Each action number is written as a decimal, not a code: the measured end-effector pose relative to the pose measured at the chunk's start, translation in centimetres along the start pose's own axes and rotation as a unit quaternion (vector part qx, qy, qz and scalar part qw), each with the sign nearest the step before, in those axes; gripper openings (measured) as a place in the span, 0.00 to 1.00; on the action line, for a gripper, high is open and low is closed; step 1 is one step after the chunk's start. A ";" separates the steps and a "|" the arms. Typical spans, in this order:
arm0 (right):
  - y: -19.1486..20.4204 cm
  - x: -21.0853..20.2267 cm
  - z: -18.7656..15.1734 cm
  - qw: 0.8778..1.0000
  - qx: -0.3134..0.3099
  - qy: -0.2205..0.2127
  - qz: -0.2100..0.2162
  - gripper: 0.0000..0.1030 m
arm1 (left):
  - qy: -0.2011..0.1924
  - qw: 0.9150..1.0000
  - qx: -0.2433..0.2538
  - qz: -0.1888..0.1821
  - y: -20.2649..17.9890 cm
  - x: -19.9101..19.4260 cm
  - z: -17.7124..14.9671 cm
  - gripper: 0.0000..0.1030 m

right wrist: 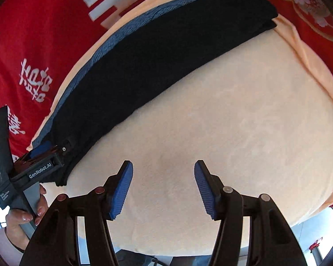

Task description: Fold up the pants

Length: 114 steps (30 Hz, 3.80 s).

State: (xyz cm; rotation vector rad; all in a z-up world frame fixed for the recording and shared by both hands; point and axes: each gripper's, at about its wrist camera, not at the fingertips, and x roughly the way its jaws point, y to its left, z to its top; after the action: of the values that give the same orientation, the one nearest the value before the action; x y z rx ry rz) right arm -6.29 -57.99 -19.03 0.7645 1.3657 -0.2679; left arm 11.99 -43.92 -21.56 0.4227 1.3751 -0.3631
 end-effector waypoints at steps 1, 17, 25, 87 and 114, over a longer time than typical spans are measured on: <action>-0.4 -0.2 0.3 1.000 0.003 -0.003 0.001 0.60 | -0.001 1.000 0.000 0.000 -0.6 -0.1 0.4 1.00; -7.4 -2.5 7.3 0.988 0.083 -0.113 0.060 0.60 | 0.004 0.999 -0.040 0.006 -3.5 3.4 4.4 1.00; -11.1 -0.8 8.7 0.973 0.121 -0.123 0.152 0.60 | -0.015 0.998 -0.053 0.004 -3.8 3.3 4.0 1.00; 20.1 6.0 -1.5 0.989 -0.068 -0.011 0.131 0.62 | -0.048 0.992 -0.118 -0.011 20.8 2.3 -5.3 0.95; 22.8 5.0 -3.1 0.976 -0.200 0.008 0.080 0.48 | -0.070 0.992 -0.101 0.012 20.6 -3.5 -3.5 0.95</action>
State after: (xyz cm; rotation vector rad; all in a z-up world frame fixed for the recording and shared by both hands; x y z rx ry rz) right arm 5.83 -38.02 -16.20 0.5338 1.3102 0.1407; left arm 18.44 -24.27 -17.05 0.2416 1.2542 -0.2274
